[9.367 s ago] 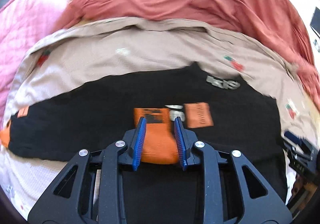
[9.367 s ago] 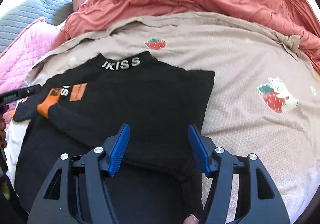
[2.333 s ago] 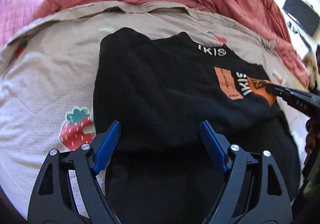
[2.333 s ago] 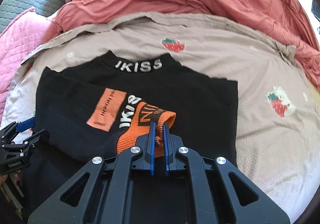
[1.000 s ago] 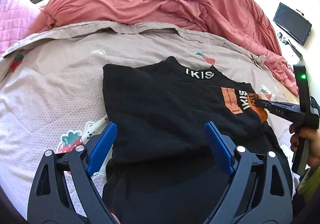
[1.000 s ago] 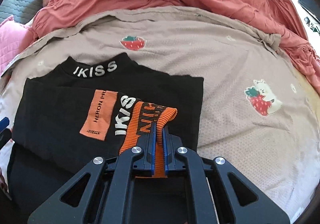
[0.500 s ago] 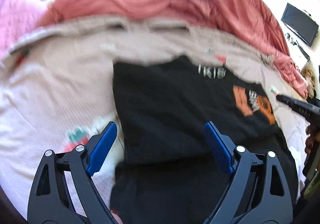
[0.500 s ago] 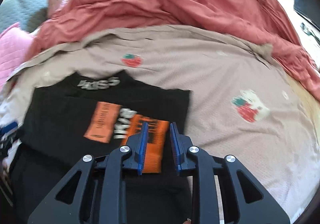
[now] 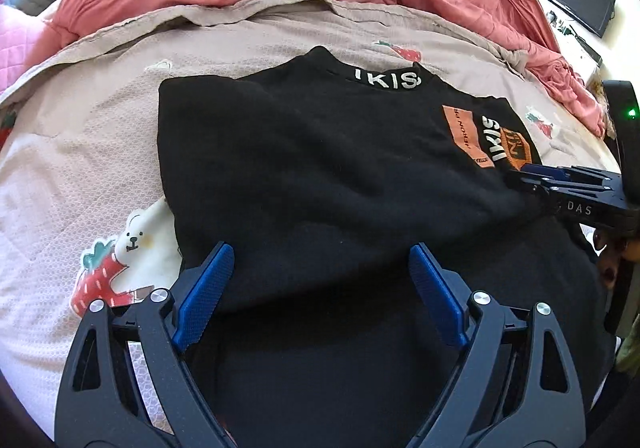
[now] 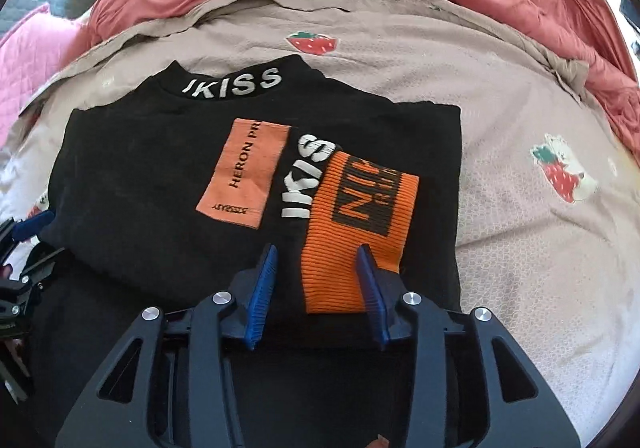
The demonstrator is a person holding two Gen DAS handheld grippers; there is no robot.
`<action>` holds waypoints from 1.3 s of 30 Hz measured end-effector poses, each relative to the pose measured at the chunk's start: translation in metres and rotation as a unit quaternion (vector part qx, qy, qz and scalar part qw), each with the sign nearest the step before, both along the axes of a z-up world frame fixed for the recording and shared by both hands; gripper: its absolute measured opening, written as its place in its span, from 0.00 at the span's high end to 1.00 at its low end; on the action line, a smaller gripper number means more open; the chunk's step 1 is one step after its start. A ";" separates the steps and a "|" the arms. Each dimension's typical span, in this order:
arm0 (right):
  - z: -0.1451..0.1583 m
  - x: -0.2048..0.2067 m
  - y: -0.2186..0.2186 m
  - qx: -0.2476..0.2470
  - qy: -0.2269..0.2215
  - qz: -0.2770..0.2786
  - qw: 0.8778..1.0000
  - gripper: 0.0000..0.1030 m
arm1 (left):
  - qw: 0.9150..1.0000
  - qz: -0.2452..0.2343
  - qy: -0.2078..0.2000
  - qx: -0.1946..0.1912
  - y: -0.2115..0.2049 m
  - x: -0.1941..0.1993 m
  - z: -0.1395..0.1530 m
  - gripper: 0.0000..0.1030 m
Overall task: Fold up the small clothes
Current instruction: 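Open the right gripper and release the orange cuff on the sweatshirt, then move both open grippers over the sweatshirt toward its hem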
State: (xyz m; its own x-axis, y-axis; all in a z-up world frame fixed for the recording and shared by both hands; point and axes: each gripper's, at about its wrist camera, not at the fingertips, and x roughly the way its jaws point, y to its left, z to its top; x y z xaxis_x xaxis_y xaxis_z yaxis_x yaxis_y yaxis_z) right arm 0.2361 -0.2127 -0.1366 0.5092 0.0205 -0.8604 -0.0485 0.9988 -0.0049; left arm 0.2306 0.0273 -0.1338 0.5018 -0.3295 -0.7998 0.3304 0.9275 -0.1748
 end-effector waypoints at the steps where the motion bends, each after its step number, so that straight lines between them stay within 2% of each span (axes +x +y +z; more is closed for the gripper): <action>1: -0.001 0.000 0.000 -0.001 0.000 0.001 1.000 0.62 | 1.000 0.001 0.002 -0.002 0.001 0.000 0.000 0.21; 8: 0.002 0.002 -0.002 0.004 0.001 0.004 1.000 0.58 | 0.999 0.016 0.001 -0.039 0.011 0.001 0.011 0.20; 12: 0.023 -0.007 -0.009 0.025 -0.040 -0.001 0.999 0.51 | 0.997 0.039 -0.034 -0.063 0.023 0.000 0.033 0.20; 15: 0.034 -0.004 -0.010 0.024 -0.065 0.000 0.998 0.48 | 0.994 0.060 -0.054 -0.070 0.029 0.005 0.040 0.17; 19: 0.034 0.012 -0.004 0.019 -0.065 0.003 0.998 0.47 | 0.996 0.065 -0.051 -0.044 0.023 0.029 0.038 0.17; 21: 0.028 0.019 0.000 0.012 -0.058 0.008 0.998 0.43 | 0.997 0.058 -0.027 -0.030 0.019 0.038 0.031 0.17; 23: 0.014 0.030 0.002 -0.009 -0.028 0.010 1.000 0.42 | 0.998 0.056 0.007 -0.004 0.014 0.044 0.014 0.17; 25: -0.006 0.039 -0.001 -0.039 0.013 -0.001 0.999 0.42 | 0.999 0.047 0.018 0.017 0.011 0.043 -0.001 0.17; 27: -0.010 0.040 -0.003 -0.033 0.010 -0.005 0.999 0.41 | 0.999 0.043 0.004 0.024 0.010 0.038 -0.004 0.17; 30: -0.008 0.040 0.001 -0.048 0.011 -0.003 0.999 0.41 | 0.999 0.045 0.007 0.021 0.012 0.037 -0.001 0.17; 32: -0.006 0.039 -0.001 -0.039 0.009 -0.002 0.999 0.40 | 0.999 0.047 0.006 0.012 0.015 0.032 0.001 0.17; 39: 0.031 0.004 -0.017 0.013 -0.042 0.001 0.999 0.25 | 0.998 0.057 0.011 0.004 0.018 0.027 0.009 0.16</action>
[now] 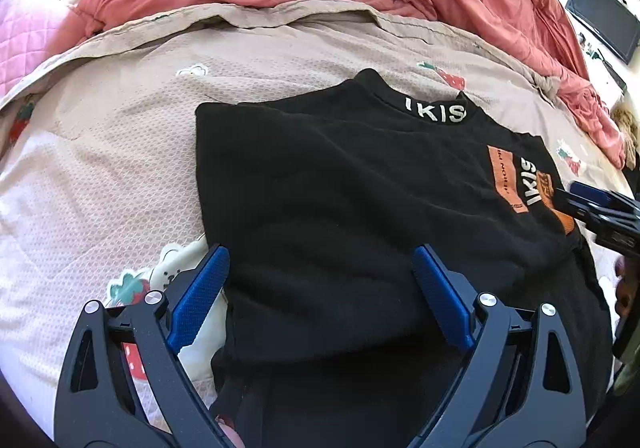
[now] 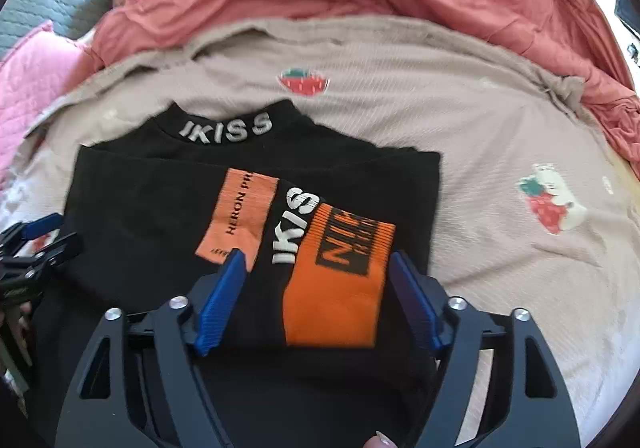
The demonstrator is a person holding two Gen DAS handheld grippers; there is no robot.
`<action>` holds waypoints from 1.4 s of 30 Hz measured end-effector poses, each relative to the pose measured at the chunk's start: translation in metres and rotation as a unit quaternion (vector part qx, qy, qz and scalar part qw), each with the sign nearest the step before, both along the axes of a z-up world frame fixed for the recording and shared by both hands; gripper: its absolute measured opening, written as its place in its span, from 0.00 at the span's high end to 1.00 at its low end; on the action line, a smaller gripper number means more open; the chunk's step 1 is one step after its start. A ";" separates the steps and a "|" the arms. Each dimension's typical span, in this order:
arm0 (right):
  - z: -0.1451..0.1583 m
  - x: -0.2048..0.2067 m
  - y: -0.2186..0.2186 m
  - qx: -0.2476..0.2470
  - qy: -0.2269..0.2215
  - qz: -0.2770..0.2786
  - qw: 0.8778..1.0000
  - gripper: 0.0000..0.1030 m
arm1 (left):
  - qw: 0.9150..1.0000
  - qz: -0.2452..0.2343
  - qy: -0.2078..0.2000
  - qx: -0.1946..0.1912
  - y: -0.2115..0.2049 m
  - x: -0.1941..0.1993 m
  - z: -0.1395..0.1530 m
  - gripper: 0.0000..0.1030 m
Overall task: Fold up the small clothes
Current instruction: 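Move both open grippers over the sweatshirt toward its hem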
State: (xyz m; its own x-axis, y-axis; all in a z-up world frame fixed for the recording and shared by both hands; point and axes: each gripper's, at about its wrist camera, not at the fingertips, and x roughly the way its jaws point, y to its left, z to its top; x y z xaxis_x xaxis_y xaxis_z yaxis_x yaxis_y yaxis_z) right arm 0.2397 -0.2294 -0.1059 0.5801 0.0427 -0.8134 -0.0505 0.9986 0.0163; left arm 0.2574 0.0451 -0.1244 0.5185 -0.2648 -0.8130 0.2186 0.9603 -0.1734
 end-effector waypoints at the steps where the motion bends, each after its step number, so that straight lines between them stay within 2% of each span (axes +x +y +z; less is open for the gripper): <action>1: 0.006 -0.009 -0.003 0.007 -0.009 0.002 1.000 0.24 | 1.000 0.001 0.001 -0.001 0.000 -0.001 0.001 0.16; 3: 0.014 -0.024 -0.010 0.021 -0.021 0.003 1.000 0.17 | 1.000 0.005 0.002 -0.006 0.003 -0.004 0.004 0.16; 6: 0.020 -0.044 -0.021 0.042 -0.040 -0.010 0.998 0.12 | 1.000 0.015 0.003 -0.007 0.006 -0.008 0.007 0.16; 9: 0.015 -0.056 -0.029 0.059 -0.039 -0.018 0.997 0.10 | 1.000 0.019 0.001 -0.003 0.008 -0.014 0.011 0.16; 12: 0.010 -0.055 -0.031 0.051 -0.027 -0.020 0.998 0.09 | 1.000 0.023 -0.004 0.000 0.011 -0.022 0.018 0.15; 16: 0.013 -0.058 -0.039 0.075 -0.029 -0.033 0.996 0.07 | 0.999 0.031 -0.012 0.000 0.014 -0.027 0.029 0.11; 20: 0.020 -0.060 -0.038 0.069 -0.040 -0.027 0.996 0.07 | 0.999 0.035 -0.028 0.002 0.014 -0.033 0.044 0.09; 30: 0.041 -0.072 -0.029 0.053 -0.064 -0.009 0.996 0.07 | 0.998 0.033 -0.060 0.012 0.012 -0.057 0.075 0.09; 42: 0.060 -0.097 -0.028 0.049 -0.080 -0.001 0.996 0.07 | 0.996 0.032 -0.075 0.026 0.008 -0.100 0.095 0.09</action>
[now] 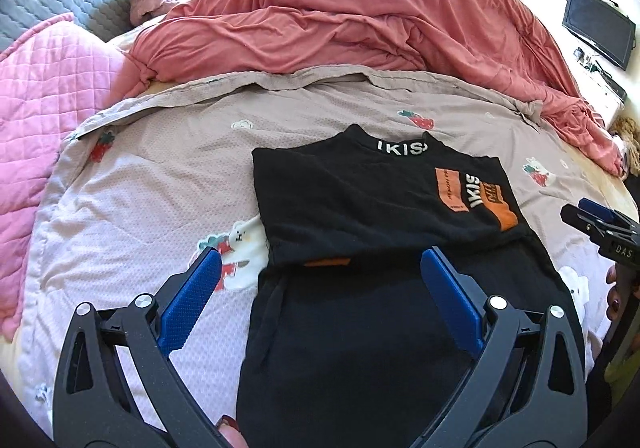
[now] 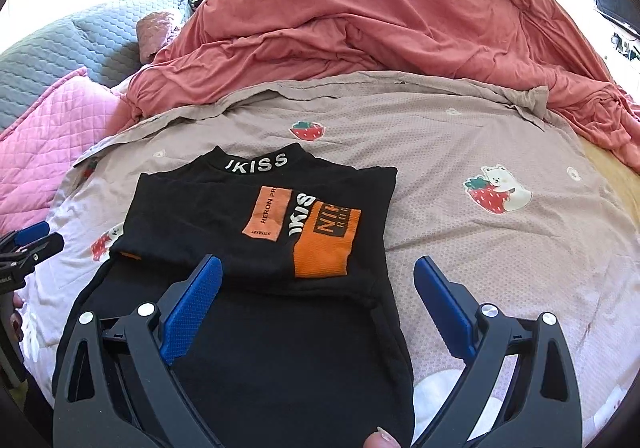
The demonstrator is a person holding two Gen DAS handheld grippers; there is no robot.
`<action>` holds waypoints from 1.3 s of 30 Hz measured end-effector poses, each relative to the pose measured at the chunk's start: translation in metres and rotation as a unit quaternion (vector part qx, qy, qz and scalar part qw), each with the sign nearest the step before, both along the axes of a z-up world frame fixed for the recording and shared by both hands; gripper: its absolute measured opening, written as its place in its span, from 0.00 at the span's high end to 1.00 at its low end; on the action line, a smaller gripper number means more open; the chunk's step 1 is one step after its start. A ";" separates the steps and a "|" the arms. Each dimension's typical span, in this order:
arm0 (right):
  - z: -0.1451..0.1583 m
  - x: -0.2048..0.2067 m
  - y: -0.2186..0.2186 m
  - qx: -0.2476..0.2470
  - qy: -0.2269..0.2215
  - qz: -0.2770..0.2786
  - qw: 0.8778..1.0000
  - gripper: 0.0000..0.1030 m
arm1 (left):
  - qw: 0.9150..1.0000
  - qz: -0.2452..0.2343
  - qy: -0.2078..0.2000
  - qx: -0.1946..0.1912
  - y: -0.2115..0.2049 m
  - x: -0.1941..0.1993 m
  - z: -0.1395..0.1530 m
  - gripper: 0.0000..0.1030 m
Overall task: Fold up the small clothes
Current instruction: 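Move both open grippers over the sweatshirt toward its hem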
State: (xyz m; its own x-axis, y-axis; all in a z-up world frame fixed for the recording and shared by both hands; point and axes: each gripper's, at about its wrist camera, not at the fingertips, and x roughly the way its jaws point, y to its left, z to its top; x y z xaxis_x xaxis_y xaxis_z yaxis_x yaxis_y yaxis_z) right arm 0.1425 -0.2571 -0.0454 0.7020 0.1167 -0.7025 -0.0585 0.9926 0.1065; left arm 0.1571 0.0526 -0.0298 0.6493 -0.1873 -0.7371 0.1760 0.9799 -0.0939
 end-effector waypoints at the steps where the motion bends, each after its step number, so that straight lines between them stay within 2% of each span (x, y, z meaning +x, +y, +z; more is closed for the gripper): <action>1: 0.001 -0.003 0.000 -0.001 0.001 0.001 1.000 0.07 | 1.000 0.001 0.000 0.001 0.000 -0.003 0.000 0.09; 27: 0.012 -0.081 -0.002 -0.014 0.034 0.011 0.999 0.07 | 0.999 0.042 0.018 -0.006 0.031 -0.073 0.020 0.09; 39: 0.004 -0.108 -0.012 -0.009 0.054 -0.003 0.998 0.07 | 0.996 0.064 0.053 0.016 0.049 -0.097 0.000 0.09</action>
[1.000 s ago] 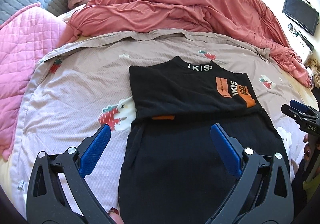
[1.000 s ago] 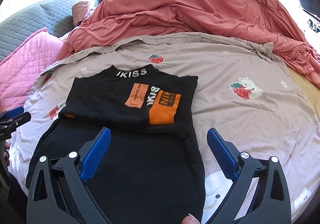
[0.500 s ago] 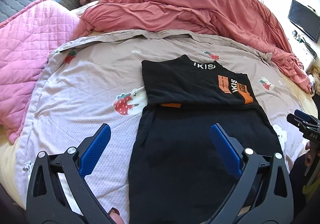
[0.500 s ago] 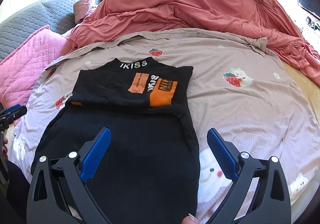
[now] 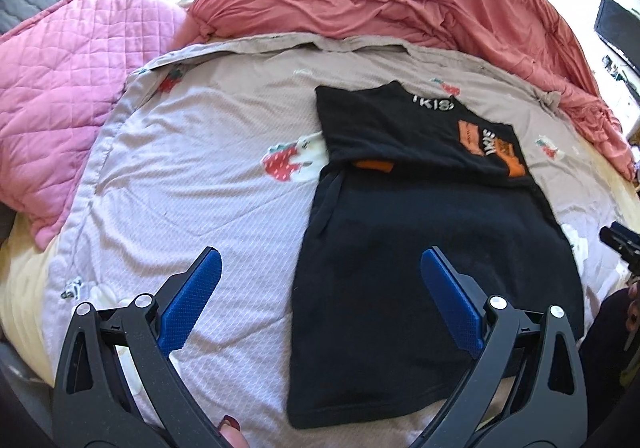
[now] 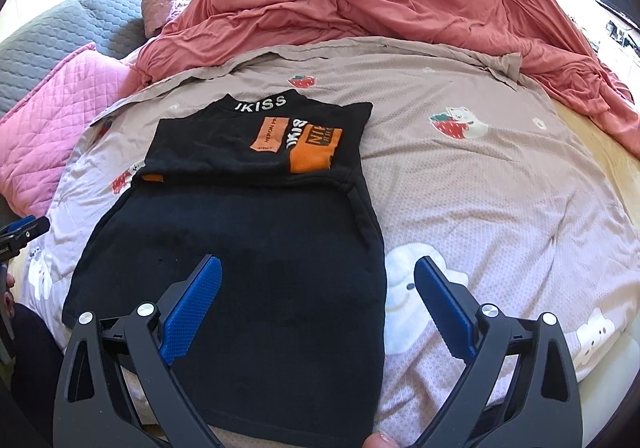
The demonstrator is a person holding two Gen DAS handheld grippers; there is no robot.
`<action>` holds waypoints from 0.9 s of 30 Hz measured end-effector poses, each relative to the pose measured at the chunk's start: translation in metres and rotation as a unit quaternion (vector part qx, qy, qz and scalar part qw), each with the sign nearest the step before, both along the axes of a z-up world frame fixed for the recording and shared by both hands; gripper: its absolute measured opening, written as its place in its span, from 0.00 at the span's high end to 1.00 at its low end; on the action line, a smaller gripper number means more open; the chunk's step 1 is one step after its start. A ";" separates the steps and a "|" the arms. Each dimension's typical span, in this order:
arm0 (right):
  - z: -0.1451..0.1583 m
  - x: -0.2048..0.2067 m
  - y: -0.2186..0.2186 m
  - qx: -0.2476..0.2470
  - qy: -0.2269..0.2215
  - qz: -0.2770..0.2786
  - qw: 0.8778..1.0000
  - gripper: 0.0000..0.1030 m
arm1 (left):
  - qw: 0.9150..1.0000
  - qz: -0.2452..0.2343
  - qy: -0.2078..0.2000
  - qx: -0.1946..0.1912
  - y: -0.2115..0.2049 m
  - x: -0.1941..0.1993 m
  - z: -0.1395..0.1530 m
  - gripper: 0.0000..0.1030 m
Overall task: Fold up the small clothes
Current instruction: 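Move both open grippers over the sweatshirt toward its hem, then grasp the sweatshirt hem with the left gripper while the right gripper grasps the hem too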
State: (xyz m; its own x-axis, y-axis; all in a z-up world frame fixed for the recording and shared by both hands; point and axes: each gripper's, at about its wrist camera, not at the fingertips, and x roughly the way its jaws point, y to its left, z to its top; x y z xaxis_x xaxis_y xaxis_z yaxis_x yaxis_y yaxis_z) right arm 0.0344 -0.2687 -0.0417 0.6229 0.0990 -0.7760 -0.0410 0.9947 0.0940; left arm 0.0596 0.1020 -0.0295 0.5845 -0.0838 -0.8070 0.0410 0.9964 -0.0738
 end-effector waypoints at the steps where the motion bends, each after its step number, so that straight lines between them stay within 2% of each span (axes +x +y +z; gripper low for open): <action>1: -0.001 -0.001 -0.001 0.002 0.003 -0.002 1.000 0.07 | 1.000 -0.001 0.004 0.003 0.001 0.000 -0.002 0.09; 5: -0.009 -0.006 -0.001 0.000 0.024 -0.015 1.000 0.06 | 0.999 0.006 0.040 0.004 0.008 0.000 -0.023 0.09; 15: -0.047 -0.009 -0.004 -0.007 0.113 -0.034 0.993 0.06 | 0.996 -0.023 0.084 -0.017 -0.001 -0.002 -0.051 0.09; 24: -0.073 -0.004 -0.016 0.006 0.170 -0.054 0.984 0.07 | 0.990 -0.029 0.133 -0.030 -0.002 0.001 -0.084 0.09; 26: -0.078 -0.003 -0.017 0.008 0.183 -0.056 0.982 0.07 | 0.989 -0.029 0.140 -0.032 -0.002 0.002 -0.089 0.11; 27: -0.081 -0.002 -0.017 0.009 0.190 -0.054 0.980 0.08 | 0.989 -0.030 0.142 -0.033 -0.002 0.002 -0.090 0.15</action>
